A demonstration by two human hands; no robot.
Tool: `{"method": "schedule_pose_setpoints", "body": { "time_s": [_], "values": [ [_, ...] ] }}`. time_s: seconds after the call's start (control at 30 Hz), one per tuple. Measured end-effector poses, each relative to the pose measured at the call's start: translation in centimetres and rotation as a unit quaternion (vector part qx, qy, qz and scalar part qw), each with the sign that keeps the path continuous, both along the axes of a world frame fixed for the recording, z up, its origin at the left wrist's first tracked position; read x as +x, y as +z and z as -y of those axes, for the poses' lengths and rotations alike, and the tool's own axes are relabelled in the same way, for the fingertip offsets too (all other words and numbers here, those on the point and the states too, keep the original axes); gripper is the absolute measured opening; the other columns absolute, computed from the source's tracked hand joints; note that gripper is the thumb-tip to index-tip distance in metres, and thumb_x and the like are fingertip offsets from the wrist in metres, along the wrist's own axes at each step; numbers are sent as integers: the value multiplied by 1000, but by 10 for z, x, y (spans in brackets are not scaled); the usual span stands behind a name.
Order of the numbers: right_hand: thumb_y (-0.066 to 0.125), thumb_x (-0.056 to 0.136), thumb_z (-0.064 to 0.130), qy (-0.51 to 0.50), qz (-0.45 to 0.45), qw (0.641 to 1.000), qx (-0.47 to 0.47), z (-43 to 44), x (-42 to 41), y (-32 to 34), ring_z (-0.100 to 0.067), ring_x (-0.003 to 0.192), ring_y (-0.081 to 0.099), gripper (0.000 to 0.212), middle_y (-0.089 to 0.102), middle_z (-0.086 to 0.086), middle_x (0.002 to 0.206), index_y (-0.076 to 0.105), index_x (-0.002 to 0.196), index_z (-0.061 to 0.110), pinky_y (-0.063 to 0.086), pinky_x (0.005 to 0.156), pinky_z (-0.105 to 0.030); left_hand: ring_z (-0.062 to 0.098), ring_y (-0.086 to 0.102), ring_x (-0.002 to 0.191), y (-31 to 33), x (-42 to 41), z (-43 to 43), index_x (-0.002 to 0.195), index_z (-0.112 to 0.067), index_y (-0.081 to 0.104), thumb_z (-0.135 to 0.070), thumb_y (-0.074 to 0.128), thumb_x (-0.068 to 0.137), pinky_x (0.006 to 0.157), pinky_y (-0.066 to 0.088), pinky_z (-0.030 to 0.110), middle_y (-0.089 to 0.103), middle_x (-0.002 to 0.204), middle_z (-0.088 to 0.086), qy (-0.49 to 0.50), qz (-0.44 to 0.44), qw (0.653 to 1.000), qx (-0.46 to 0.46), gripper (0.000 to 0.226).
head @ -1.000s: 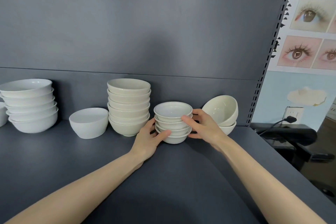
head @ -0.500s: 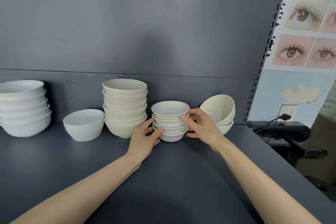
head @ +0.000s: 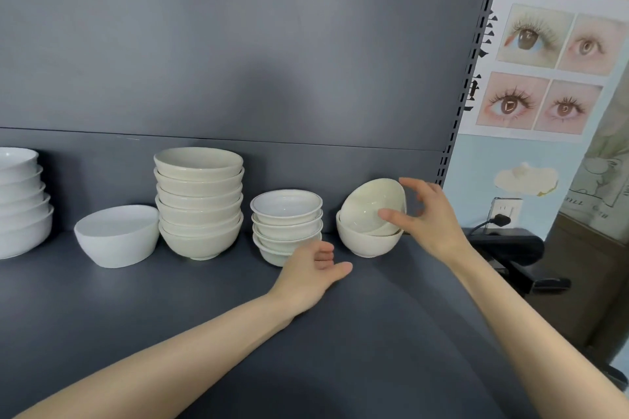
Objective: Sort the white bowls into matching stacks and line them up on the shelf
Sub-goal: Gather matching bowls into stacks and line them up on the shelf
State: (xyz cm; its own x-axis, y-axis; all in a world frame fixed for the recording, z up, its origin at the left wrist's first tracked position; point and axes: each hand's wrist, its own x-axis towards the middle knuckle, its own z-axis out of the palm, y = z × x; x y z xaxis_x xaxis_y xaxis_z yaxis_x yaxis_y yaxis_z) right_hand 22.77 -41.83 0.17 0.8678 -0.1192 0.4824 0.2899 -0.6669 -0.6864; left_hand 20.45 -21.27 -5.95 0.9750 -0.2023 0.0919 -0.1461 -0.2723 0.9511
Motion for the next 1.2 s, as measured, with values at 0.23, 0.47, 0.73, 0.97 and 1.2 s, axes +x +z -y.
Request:
{"method": "schedule_pose_setpoints", "body": {
  "time_s": [0.23, 0.47, 0.73, 0.97, 1.2],
  "values": [
    [85, 61, 41, 154, -98, 983, 25, 37, 30, -14, -10, 142, 27, 89, 32, 11, 152, 42, 138, 39, 33, 114, -41, 17, 34, 138, -7, 36, 47, 151, -22, 14, -39, 81, 66, 113, 34, 39, 35, 150, -4, -7, 8, 1000, 22, 109],
    [91, 58, 23, 118, -59, 990, 45, 43, 37, -11, -16, 94, 67, 47, 69, 1, 102, 65, 96, 21, 52, 80, -24, 15, 35, 138, -8, 51, 65, 152, -15, -6, -32, 80, 73, 113, 32, 34, 32, 152, -5, 25, 14, 999, 25, 118],
    [86, 66, 20, 126, -73, 981, 130, 52, 40, -27, -21, 89, 67, 30, 72, 0, 88, 67, 88, 13, 53, 78, -22, 17, 56, 116, -8, 61, 71, 144, -21, 24, -45, 86, 47, 101, 46, 38, 54, 126, -8, 59, 19, 998, -11, 118],
    [83, 68, 11, 153, -106, 960, 208, 53, 31, -32, -30, 90, 68, 28, 71, -1, 92, 67, 91, 10, 57, 84, -44, 19, 60, 107, -5, 51, 73, 135, -20, 35, -31, 89, 53, 94, 49, 33, 58, 113, -6, 82, 28, 996, -22, 98],
    [82, 70, 8, 156, -75, 959, 225, 56, -6, -22, -19, 82, 73, 25, 72, 10, 90, 68, 91, 10, 58, 83, -40, 15, 62, 100, 7, 15, 73, 133, -19, 34, -18, 88, 63, 84, 49, 25, 58, 102, -14, 78, 59, 995, -35, 88]
  ]
}}
